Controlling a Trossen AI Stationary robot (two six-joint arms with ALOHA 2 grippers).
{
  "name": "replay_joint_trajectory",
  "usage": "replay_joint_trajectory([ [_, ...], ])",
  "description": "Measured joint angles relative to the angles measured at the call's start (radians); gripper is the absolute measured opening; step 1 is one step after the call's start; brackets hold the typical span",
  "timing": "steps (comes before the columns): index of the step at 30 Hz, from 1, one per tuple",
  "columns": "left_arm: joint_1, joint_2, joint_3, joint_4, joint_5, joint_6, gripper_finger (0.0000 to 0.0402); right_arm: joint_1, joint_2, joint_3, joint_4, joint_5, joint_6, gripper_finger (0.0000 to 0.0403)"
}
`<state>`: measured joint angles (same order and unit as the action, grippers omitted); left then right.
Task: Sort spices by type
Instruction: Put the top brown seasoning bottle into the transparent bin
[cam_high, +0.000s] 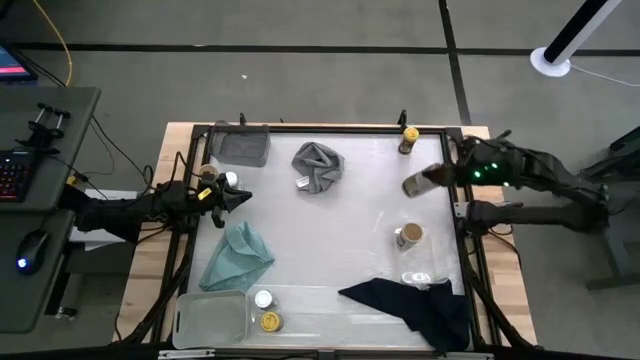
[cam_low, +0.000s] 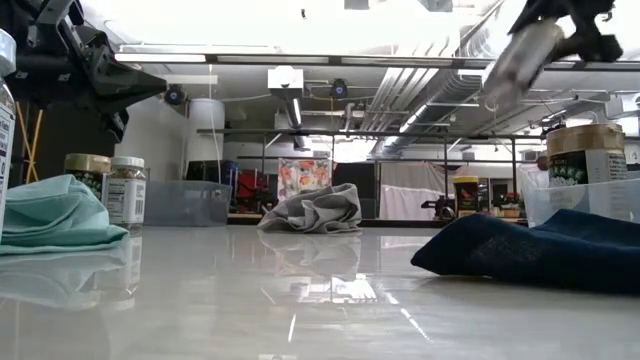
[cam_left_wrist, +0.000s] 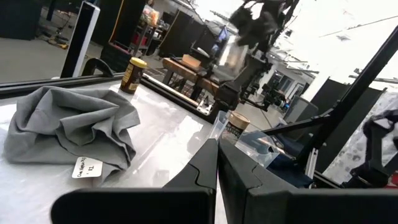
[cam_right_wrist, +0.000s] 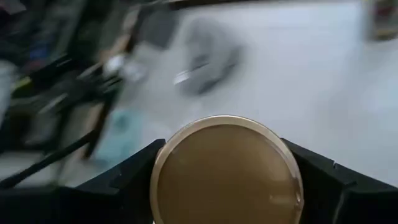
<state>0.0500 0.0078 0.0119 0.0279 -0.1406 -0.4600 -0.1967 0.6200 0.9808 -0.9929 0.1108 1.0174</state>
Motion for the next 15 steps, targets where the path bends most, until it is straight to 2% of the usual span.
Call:
replay_joint_trajectory([
  [4, 0.0, 0.0, 0.0, 0.0, 0.0, 0.0, 0.0001, 0.175, 0.036, 0.0, 0.107, -0.02, 0.01, 0.0271],
  [9, 0.0, 0.0, 0.0, 0.0, 0.0, 0.0, 0.0001, 0.37, 0.137, 0.0, 0.269, -0.125, -0.028, 0.0271],
  [15, 0.0, 0.0, 0.0, 0.0, 0.0, 0.0, 0.0001, 0.599, 0.233, 0.0, 0.22, -0.212, 0.02, 0.0271],
])
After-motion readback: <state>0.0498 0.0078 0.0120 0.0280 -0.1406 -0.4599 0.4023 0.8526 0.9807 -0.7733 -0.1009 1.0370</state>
